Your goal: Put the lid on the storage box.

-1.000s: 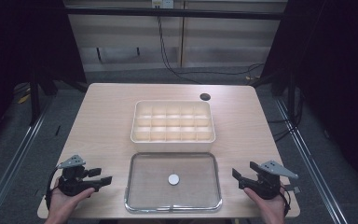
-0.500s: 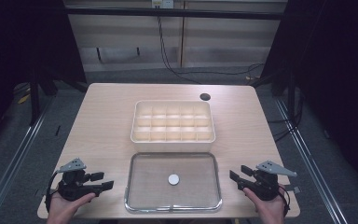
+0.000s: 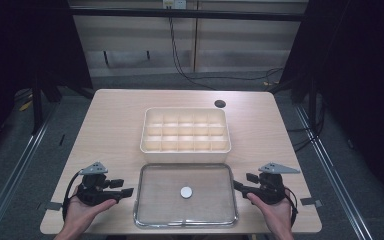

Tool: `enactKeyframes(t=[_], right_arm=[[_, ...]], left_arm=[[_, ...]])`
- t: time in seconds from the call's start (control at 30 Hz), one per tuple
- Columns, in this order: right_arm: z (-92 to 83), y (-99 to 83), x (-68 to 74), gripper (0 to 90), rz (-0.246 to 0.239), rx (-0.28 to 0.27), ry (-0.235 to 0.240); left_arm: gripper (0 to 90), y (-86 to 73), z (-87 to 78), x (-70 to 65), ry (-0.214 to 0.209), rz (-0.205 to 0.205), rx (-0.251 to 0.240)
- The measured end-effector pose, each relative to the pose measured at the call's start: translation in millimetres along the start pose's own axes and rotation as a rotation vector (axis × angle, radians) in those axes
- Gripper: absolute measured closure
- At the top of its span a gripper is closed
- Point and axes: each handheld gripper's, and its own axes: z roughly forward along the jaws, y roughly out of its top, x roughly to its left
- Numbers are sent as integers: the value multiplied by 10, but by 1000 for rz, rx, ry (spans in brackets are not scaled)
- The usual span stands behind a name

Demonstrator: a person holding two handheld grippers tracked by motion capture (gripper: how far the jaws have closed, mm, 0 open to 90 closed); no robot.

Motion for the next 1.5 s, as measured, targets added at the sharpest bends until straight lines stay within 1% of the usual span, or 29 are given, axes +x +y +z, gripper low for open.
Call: enactKeyframes(t=[0.07, 0.1, 0.17, 0.2, 0.23, 0.3, 0.33, 0.37, 0.4, 0.47, 0.5, 0.53, 0.6, 0.7, 0.73, 0.77, 0.83, 0.9, 0.93, 1.0, 1.03, 1.13, 1.17, 1.23, 1.27, 1.33, 1.43, 1.47, 1.5], right_arm=[[61, 93, 17, 394, -8, 1, 1], [83, 122, 21, 396, -2, -3, -1], [102, 142, 17, 406, 0, -6, 4], [169, 187, 0, 417, 4, -2, 8], [169, 187, 0, 417, 4, -2, 8], [226, 198, -25, 429, 9, -1, 8], [278, 189, -46, 449, 13, 8, -5], [278, 189, -46, 449, 13, 8, -5], [316, 162, -75, 460, 24, 14, 0], [330, 148, -79, 468, 21, 18, 0], [340, 136, -76, 478, 17, 29, 0], [353, 125, -73, 487, 15, 35, 0], [396, 102, -79, 513, 5, 54, -5], [415, 80, -88, 513, 8, 59, -19], [425, 64, -97, 518, 17, 65, -23], [440, 46, -102, 518, 20, 73, -35], [472, 16, -113, 517, 24, 86, -31], [500, 5, -112, 511, 11, 92, -46], [516, 4, -103, 501, -2, 97, -59], [523, 4, -96, 494, -1, 100, -61], [533, 0, -101, 488, -11, 101, -64], [560, -12, -96, 484, -6, 115, -76], [571, -13, -100, 481, -18, 115, -75], [572, -13, -80, 476, -18, 114, -77], [577, -10, -51, 476, -38, 108, -84], [589, -17, -38, 476, -43, 114, -85], [604, -25, -31, 476, -37, 123, -87], [608, -29, -28, 475, -29, 121, -88], [608, -29, -28, 475, -29, 121, -88]], left_arm=[[458, 134, 53, 14, 1, 5, -9], [468, 134, 53, 14, 1, 5, -9], [487, 198, 107, 35, 1, 8, -12], [505, 219, 137, 37, 0, 10, -3], [505, 228, 161, 43, 5, 21, 3], [513, 211, 200, 70, 4, 7, 1], [514, 157, 245, 106, 3, -15, 4], [508, 157, 245, 106, 3, -15, 4], [508, 91, 284, 128, 0, -21, 30], [510, 56, 308, 131, -1, -25, 39], [515, 34, 319, 127, 8, -10, 56], [525, 17, 318, 134, 2, -10, 60], [550, -2, 286, 157, -23, -33, 53], [576, -23, 294, 170, -27, -41, 59], [576, -34, 313, 161, -22, -41, 64], [579, -42, 335, 153, -23, -35, 76], [548, -49, 379, 134, -26, -31, 83], [545, -44, 412, 119, -27, -34, 90], [545, -41, 426, 111, -25, -24, 98], [545, -35, 442, 98, -18, -17, 104], [545, -29, 441, 96, -24, -16, 113], [544, -33, 443, 83, -22, -6, 112], [548, -34, 443, 81, -20, -2, 114], [592, -34, 445, 78, -20, -1, 118], [593, -35, 446, 76, -20, 2, 117], [600, -39, 448, 67, -22, 4, 117], [615, -44, 450, 52, -23, 12, 118], [623, -53, 468, 19, -13, 24, 106], [626, -53, 468, 19, -13, 24, 106]])
